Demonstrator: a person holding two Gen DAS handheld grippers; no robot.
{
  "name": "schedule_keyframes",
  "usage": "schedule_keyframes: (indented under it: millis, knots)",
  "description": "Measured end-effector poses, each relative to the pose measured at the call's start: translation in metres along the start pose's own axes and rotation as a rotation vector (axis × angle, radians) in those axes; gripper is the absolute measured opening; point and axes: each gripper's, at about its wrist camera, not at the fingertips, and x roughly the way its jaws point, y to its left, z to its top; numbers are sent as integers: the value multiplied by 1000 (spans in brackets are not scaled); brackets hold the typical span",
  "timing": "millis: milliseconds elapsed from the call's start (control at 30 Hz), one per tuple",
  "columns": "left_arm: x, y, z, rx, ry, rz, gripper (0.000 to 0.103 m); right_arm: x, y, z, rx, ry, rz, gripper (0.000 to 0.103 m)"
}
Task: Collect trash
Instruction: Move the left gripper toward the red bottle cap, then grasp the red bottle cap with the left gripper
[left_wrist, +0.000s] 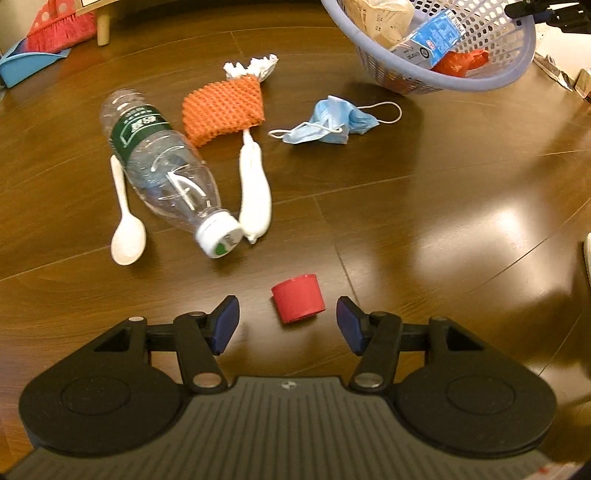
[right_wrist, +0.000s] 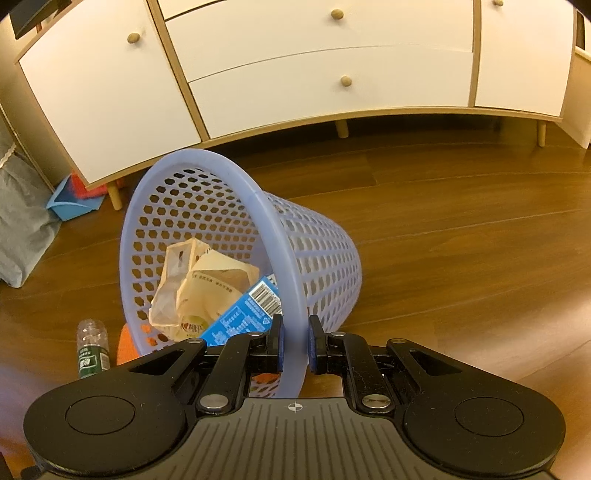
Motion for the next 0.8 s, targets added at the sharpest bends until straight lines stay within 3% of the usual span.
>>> schedule_keyframes:
  millis: [500, 800]
  knots:
    - [31, -31, 7, 16, 36, 22, 51, -24, -14, -6, -3, 16, -37, 9]
    - [45, -33, 7, -3, 73, 37, 29, -26, -15, -7, -1, 21, -39, 9]
